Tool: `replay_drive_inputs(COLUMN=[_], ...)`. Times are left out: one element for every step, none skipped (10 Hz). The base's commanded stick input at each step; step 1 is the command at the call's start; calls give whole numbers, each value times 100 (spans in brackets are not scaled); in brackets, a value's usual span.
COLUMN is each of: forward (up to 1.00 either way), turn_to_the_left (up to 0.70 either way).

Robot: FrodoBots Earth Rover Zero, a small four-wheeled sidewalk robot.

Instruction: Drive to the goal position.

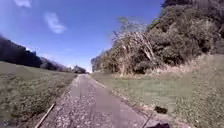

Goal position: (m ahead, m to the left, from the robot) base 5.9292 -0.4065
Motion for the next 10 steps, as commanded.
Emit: replay_drive_inputs(forward=[70,70,70,70,70,70,70,70,70,70], turn_to_the_left=[35,35,35,35,35,35,35,35,35,35])
